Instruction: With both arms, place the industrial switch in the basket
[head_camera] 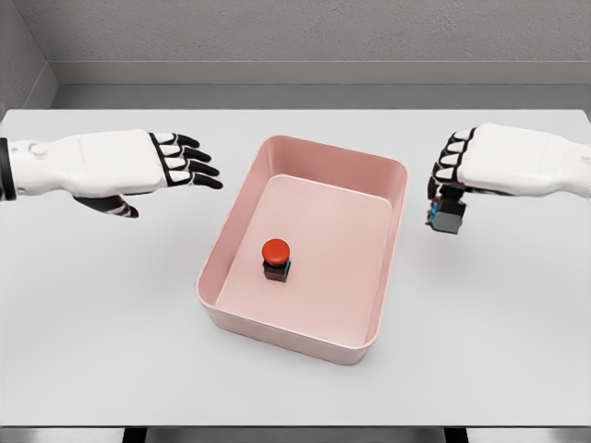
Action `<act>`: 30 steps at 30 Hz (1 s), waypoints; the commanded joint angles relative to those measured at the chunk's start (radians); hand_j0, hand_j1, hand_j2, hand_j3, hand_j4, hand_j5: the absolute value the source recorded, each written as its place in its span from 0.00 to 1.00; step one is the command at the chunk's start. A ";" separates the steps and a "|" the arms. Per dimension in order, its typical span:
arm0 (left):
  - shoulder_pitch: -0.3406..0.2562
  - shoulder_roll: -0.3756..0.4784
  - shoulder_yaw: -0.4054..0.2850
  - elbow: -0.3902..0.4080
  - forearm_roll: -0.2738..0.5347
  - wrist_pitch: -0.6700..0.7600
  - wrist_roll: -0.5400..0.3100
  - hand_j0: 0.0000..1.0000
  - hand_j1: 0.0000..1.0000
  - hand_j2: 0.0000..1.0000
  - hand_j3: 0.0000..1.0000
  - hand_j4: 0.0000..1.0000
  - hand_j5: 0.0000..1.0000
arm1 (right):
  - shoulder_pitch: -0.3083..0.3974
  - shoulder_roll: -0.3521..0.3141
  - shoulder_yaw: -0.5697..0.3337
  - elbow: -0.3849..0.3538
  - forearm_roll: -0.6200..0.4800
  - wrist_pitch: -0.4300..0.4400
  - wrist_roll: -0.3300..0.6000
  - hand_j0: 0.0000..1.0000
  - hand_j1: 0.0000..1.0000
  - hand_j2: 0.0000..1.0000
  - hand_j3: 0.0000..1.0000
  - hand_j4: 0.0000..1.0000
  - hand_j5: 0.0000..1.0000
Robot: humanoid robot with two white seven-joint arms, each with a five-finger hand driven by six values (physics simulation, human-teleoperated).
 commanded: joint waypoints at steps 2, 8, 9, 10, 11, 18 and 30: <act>0.000 0.001 0.004 0.000 0.005 0.002 0.000 1.00 1.00 1.00 1.00 1.00 1.00 | -0.009 0.024 0.000 0.000 -0.012 0.001 0.000 0.54 0.54 0.54 0.54 0.54 0.54; -0.005 0.001 0.007 0.000 0.005 0.002 0.000 1.00 1.00 1.00 1.00 1.00 1.00 | -0.040 0.050 0.001 0.000 -0.027 0.001 0.000 0.54 0.54 0.54 0.54 0.54 0.54; -0.011 0.001 0.005 0.001 0.007 0.002 0.000 1.00 1.00 1.00 1.00 1.00 1.00 | -0.044 0.064 0.001 -0.002 -0.029 0.001 0.000 0.54 0.54 0.54 0.54 0.54 0.54; -0.011 0.001 0.005 0.001 0.007 0.002 0.000 1.00 1.00 1.00 1.00 1.00 1.00 | -0.048 0.067 0.003 -0.002 -0.032 0.001 0.000 0.54 0.54 0.54 0.54 0.54 0.54; -0.015 0.002 0.005 0.001 0.007 0.002 0.000 1.00 1.00 1.00 1.00 1.00 1.00 | -0.054 0.073 0.003 -0.002 -0.032 0.001 0.000 0.54 0.54 0.54 0.54 0.54 0.54; -0.015 0.002 0.007 0.000 0.007 0.002 0.000 1.00 1.00 1.00 1.00 1.00 1.00 | -0.092 0.155 0.029 -0.002 -0.032 0.001 0.000 0.54 0.54 0.54 0.54 0.54 0.54; -0.021 0.008 0.007 0.000 0.008 0.002 0.000 1.00 1.00 1.00 1.00 1.00 1.00 | -0.183 0.253 0.141 -0.002 -0.033 0.001 0.007 0.54 0.54 0.54 0.54 0.54 0.54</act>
